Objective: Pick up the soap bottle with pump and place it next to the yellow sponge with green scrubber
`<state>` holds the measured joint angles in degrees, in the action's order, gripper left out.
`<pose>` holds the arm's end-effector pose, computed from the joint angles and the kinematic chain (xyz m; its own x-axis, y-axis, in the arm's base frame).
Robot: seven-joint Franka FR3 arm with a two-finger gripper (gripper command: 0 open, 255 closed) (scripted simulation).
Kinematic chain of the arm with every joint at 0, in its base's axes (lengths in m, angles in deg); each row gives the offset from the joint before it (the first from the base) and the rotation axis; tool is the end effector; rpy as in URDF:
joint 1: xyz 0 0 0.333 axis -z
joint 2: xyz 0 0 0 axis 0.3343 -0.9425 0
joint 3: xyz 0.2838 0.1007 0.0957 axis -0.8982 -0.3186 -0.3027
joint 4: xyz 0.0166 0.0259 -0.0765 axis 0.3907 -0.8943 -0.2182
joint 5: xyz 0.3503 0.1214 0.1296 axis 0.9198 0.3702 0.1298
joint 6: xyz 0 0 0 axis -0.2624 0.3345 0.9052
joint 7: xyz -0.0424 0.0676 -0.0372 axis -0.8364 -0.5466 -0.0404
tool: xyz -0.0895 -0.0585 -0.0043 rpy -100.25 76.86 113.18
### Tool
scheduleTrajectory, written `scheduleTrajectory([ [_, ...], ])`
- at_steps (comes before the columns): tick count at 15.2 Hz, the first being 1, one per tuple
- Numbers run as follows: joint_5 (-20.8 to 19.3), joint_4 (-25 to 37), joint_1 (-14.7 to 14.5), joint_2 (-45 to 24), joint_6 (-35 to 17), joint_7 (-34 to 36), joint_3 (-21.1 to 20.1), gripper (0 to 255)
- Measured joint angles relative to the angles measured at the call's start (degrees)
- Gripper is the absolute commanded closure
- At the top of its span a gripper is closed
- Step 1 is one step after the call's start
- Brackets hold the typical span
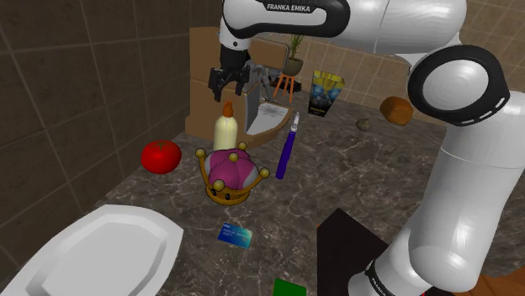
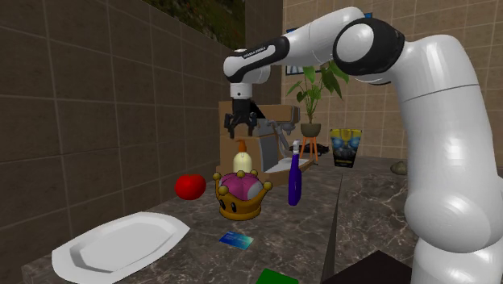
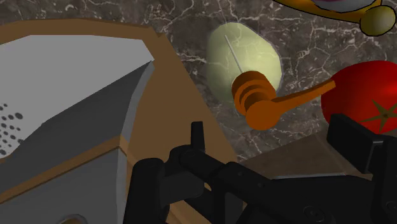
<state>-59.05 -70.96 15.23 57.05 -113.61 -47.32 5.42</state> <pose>0.6394 0.1168 0.5548 0.9862 0.1409 0.0868 0.1361 -0.9890 0.0586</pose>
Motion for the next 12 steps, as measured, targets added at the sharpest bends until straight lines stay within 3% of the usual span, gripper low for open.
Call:
scheduleTrajectory([
  [7, -0.2, -3.4, 0.1, -1.3, -4.6, 0.3, 0.1, 0],
  [12, -0.1, -4.1, 0.1, -1.1, -5.2, 0.2, 0.1, 0],
])
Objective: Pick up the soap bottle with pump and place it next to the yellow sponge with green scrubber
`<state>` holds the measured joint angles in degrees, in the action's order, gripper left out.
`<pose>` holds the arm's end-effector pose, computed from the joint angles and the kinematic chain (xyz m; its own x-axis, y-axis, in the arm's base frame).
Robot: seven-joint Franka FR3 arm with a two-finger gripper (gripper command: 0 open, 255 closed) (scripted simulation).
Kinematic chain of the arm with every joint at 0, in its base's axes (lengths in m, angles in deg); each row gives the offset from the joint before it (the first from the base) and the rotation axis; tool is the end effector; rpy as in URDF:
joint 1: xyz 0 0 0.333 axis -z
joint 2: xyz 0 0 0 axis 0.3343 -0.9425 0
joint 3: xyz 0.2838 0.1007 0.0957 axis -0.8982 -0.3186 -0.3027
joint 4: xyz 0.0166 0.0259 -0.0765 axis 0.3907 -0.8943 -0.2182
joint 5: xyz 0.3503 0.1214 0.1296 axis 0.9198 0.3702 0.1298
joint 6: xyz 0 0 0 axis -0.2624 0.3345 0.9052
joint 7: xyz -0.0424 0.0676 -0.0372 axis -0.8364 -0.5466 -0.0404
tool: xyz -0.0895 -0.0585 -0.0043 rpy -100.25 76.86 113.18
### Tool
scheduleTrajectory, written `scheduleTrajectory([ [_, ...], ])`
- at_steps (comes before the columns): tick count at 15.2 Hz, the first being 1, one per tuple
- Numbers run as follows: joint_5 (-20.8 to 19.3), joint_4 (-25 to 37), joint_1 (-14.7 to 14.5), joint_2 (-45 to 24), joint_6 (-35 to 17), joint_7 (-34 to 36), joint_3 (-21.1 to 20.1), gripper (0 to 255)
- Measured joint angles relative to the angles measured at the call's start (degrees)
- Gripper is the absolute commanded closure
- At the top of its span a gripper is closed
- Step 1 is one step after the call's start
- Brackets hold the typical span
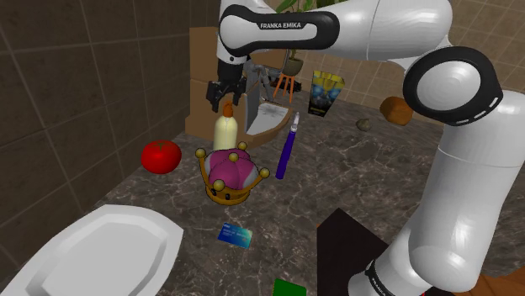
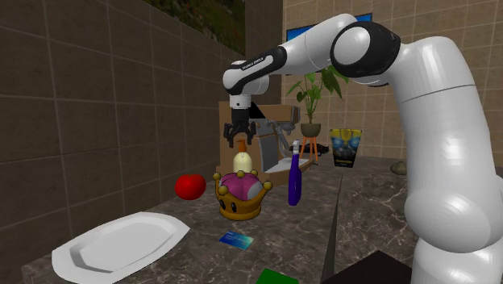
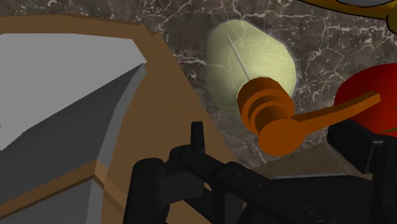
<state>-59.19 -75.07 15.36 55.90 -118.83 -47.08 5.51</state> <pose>0.6469 0.1172 0.5155 0.9861 0.1417 0.0863 0.1372 -0.9889 0.0570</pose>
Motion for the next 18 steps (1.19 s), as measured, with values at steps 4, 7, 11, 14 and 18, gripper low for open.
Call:
scheduleTrajectory([
  [4, 0.0, 0.0, 0.0, 0.0, 0.0, 0.0, 0.0, 255],
  [7, 0.0, 0.0, 0.0, 0.0, 0.0, 0.0, 0.0, 255],
  [11, 0.0, 0.0, 0.0, 0.0, 0.0, 0.0, 0.0, 255],
  [14, 0.0, 0.9, 0.0, 0.0, 1.0, -0.1, 0.0, 255],
  [18, 0.1, 4.0, -0.1, -0.1, 3.8, -0.3, 0.0, 255],
])
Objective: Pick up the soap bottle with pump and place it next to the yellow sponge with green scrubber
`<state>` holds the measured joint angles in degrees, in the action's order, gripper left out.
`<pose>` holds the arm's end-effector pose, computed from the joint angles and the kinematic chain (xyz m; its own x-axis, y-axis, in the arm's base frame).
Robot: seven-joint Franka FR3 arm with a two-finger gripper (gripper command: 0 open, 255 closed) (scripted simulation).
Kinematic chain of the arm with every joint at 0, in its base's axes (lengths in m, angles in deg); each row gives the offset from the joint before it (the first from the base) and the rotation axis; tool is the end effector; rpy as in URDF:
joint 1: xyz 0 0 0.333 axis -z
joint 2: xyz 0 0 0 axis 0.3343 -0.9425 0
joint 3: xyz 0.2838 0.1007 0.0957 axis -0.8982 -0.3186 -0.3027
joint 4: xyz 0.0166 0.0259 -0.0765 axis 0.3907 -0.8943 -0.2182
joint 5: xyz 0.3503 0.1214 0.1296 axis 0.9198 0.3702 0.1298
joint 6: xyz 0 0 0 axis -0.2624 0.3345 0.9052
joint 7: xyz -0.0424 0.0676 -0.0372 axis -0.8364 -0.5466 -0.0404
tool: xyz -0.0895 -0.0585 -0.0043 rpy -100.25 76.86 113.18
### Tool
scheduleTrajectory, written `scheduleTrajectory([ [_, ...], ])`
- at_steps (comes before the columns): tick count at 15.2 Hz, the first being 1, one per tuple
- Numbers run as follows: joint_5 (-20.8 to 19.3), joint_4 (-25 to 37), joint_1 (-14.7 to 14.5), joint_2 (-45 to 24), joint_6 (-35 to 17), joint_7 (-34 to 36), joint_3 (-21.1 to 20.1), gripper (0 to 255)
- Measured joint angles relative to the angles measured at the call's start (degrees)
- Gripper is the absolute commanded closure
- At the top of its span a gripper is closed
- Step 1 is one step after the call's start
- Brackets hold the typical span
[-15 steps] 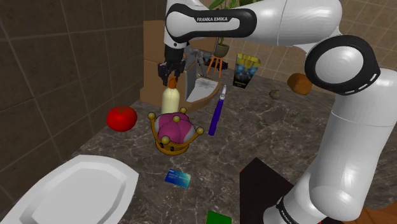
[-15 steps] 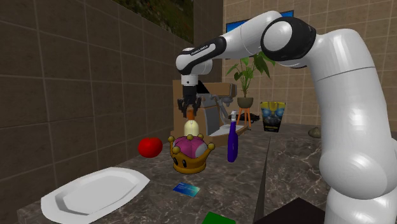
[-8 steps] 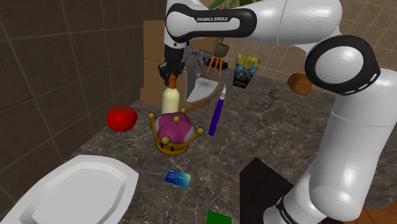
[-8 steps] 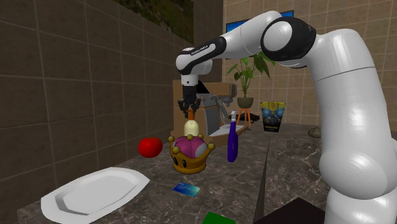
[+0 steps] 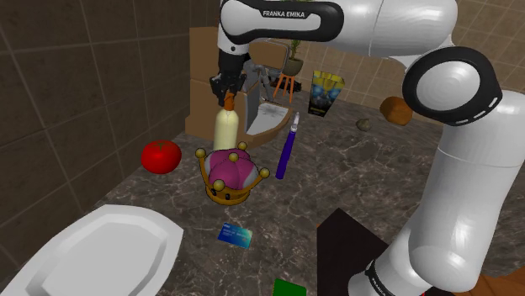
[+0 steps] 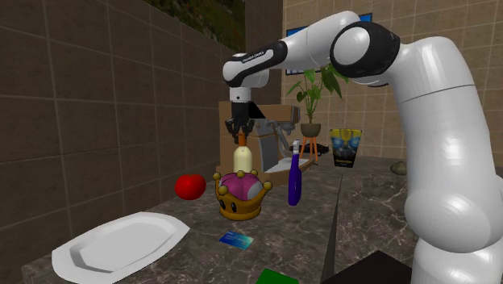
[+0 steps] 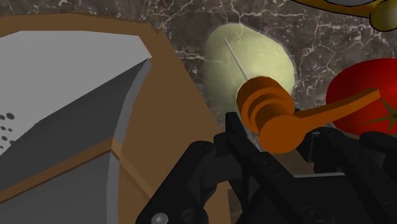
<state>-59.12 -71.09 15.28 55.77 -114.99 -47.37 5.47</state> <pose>0.6466 0.1167 0.5415 0.9861 0.1417 0.0863 0.1371 -0.9889 0.0569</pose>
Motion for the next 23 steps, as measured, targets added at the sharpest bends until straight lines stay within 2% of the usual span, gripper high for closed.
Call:
scheduleTrajectory([
  [12, -0.3, 13.2, -0.6, -2.7, 10.5, -0.5, -0.1, 255],
  [14, -0.2, 12.5, -1.0, -1.0, 11.6, 0.0, -0.3, 255],
  [21, 1.0, 1.1, -3.3, 11.2, 12.6, 4.6, -2.3, 255],
  [23, 1.2, -0.1, -4.2, 13.6, 13.9, 6.2, -3.1, 255],
])
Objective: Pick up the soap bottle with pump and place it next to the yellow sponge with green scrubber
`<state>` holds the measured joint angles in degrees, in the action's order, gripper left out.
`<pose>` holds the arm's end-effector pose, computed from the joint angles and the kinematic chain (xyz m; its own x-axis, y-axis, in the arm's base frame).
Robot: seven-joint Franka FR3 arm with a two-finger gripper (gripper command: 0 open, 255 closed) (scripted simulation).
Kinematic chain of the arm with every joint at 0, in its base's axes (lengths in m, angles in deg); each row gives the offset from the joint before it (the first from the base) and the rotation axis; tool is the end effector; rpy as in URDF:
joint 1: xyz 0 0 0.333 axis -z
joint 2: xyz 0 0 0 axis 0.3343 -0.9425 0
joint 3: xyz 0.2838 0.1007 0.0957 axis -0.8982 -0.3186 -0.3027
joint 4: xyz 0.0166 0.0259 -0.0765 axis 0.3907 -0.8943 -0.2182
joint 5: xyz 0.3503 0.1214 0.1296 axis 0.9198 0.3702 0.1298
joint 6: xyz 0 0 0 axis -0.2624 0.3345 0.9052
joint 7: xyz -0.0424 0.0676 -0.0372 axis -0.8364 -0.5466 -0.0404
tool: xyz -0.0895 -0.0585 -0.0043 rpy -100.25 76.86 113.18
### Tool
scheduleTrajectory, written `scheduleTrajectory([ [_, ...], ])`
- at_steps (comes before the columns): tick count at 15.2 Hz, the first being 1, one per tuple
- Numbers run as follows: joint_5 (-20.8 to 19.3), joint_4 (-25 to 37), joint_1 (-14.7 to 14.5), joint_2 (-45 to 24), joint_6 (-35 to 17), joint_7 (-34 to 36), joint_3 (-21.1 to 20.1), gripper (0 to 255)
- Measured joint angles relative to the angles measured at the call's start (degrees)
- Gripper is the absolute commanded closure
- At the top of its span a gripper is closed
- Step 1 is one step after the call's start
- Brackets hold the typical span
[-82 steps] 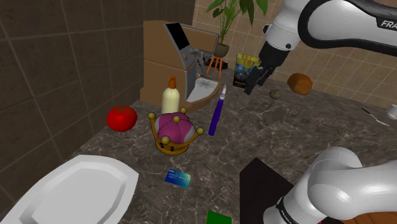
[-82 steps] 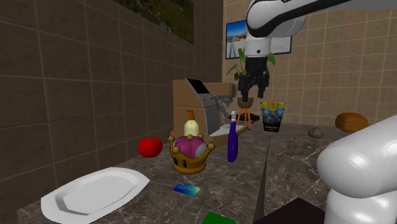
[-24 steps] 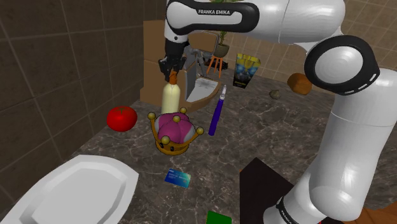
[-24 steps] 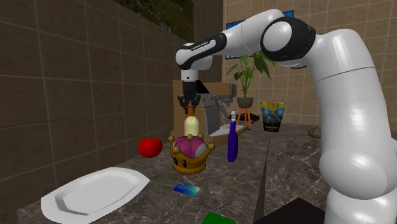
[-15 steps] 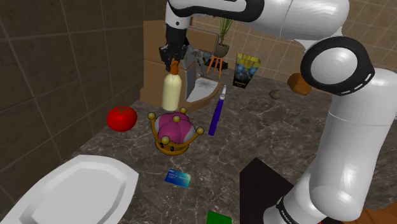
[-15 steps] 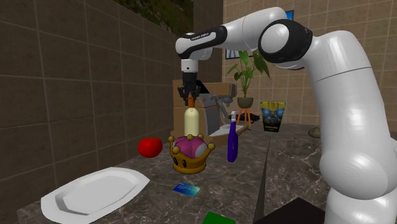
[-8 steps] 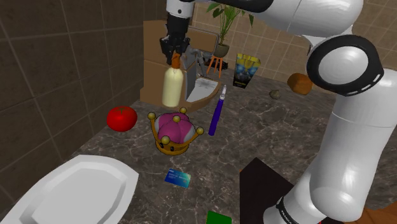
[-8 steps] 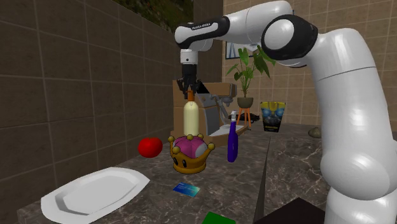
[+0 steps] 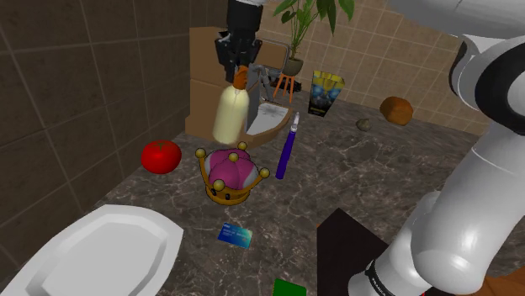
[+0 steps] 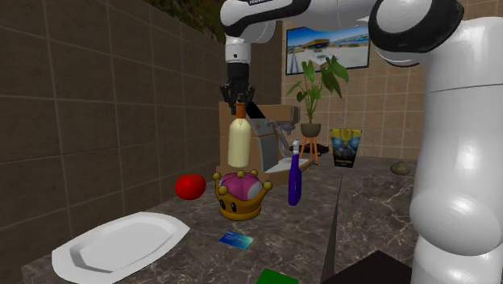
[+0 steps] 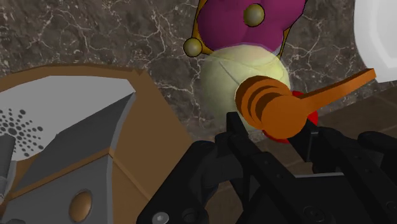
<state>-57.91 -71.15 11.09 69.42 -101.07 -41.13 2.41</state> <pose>0.5405 0.1760 0.6635 0.9860 0.1424 0.0867 0.1378 -0.9888 0.0568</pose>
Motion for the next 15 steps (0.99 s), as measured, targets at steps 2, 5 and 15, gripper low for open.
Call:
scheduleTrajectory([
  [2, 0.4, -1.3, -0.6, 2.5, 1.3, 1.2, -0.6, 255],
  [5, 0.9, -3.2, -2.0, 6.0, 2.9, 4.0, -2.1, 255],
  [15, 3.0, -2.5, -5.9, 13.8, 11.7, 12.6, -7.0, 255],
])
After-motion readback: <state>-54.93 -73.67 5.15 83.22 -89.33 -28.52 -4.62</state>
